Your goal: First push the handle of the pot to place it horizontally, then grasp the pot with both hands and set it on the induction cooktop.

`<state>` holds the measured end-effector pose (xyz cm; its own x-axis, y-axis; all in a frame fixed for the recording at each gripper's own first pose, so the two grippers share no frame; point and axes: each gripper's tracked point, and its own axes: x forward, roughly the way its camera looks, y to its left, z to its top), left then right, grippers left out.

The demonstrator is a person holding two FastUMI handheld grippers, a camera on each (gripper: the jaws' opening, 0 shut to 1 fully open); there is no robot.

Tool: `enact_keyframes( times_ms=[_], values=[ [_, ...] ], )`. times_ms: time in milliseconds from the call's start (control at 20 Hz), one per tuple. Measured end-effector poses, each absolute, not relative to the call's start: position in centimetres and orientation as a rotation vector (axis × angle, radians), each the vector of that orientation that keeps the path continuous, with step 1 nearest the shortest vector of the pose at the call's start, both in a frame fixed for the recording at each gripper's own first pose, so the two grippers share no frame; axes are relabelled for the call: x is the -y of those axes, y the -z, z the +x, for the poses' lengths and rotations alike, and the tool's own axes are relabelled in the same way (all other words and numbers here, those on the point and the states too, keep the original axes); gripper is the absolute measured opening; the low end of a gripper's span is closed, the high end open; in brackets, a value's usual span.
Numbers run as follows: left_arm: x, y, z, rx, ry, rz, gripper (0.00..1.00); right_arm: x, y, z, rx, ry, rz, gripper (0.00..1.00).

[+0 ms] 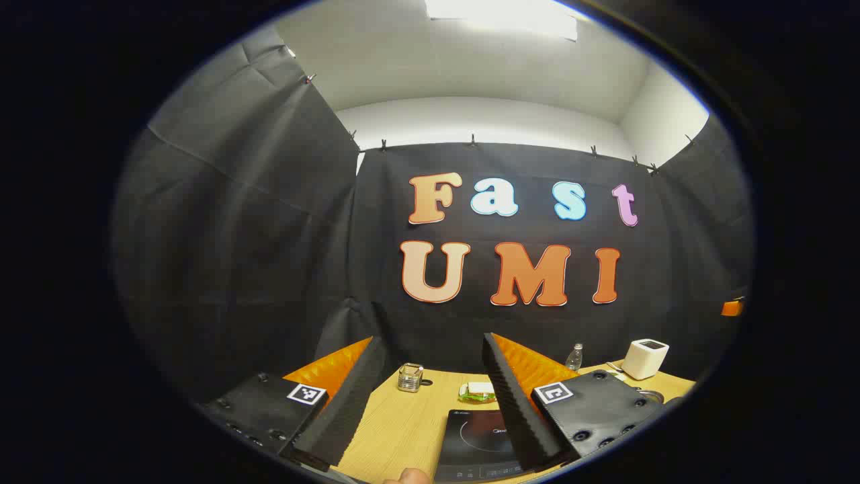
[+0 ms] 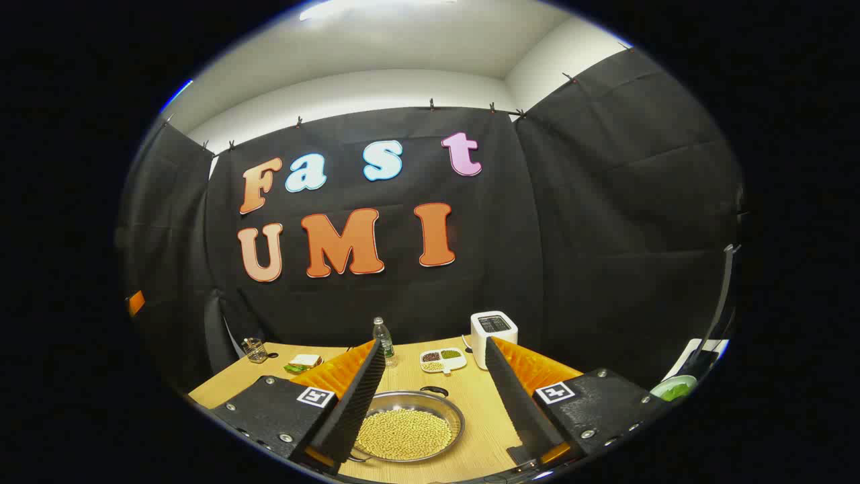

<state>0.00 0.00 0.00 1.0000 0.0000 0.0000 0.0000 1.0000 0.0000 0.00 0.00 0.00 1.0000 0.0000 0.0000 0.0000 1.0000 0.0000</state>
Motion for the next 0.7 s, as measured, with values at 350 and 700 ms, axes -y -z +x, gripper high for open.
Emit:
enact_keyframes(
  times_ms=[350, 700],
  values=[
    [-1.4, -3.4, -0.5, 0.041, -0.013, -0.019, 0.97, 0.3, -1.1, -0.3, 0.009, 0.005, -0.006, 0.93],
    [1.1, -5.2, -2.1, 0.080, 0.049, 0.023, 0.96, -0.1, -1.2, 0.1, 0.003, -0.004, 0.011, 0.93]
  ],
)
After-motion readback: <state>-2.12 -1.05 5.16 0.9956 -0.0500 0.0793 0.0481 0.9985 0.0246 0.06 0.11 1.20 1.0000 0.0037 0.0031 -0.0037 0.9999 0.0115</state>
